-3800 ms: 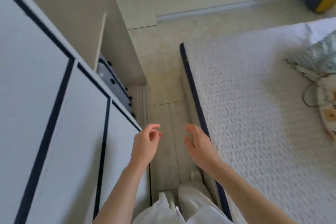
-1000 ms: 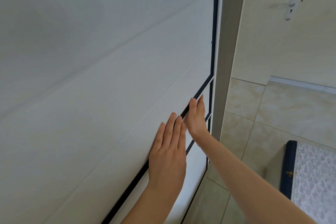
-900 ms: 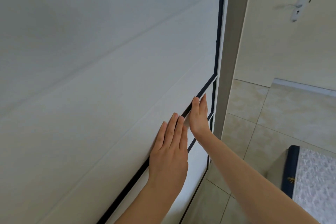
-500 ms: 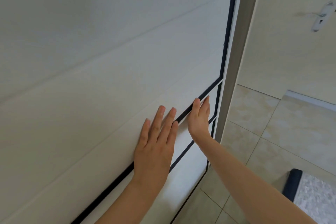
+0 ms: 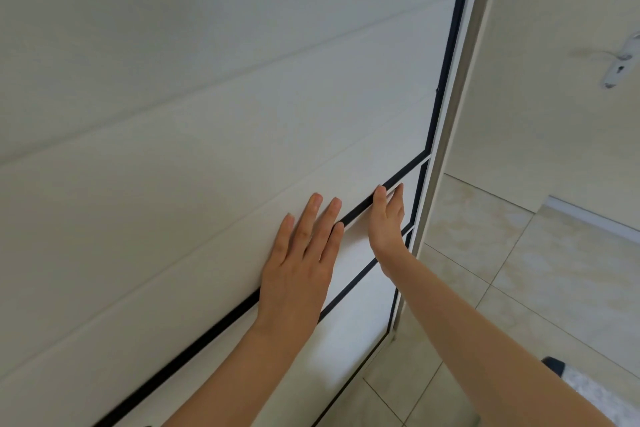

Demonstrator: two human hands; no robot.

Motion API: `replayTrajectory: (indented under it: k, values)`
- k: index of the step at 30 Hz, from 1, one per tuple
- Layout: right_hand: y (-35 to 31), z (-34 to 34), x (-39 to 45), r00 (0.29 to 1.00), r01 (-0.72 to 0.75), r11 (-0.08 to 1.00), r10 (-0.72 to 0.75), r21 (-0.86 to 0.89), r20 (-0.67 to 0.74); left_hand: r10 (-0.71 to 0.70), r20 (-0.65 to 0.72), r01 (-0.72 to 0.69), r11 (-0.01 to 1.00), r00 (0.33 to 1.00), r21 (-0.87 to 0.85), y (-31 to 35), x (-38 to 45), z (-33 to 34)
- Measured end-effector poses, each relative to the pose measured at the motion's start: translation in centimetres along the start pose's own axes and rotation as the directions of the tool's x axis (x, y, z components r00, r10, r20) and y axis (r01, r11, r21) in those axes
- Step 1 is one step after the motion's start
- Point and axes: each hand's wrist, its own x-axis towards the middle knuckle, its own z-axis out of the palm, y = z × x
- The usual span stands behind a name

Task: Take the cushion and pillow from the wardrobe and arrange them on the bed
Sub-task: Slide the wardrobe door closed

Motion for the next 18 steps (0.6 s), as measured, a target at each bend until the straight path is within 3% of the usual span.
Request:
replayTrajectory:
  k: [7, 14, 18]
  values:
    - [0.0, -1.4, 1.8, 1.000, 0.005, 1.000, -0.005, 0.017, 0.018, 0.055, -0.102, -0.051, 0.998, 0.993, 0.038, 1.2, 1.6, 1.1]
    - [-0.1, -1.3, 1.7, 1.000, 0.014, 1.000, -0.014, 0.023, -0.002, 0.049, -0.145, -0.047, 0.999, 0.988, 0.013, 1.4, 1.5, 1.8]
    - [-0.3, -2.2, 1.6, 0.998, 0.003, 1.000, -0.004, 0.017, 0.061, 0.033, -0.140, -0.036, 0.999, 0.990, -0.020, 1.6, 1.6, 1.8]
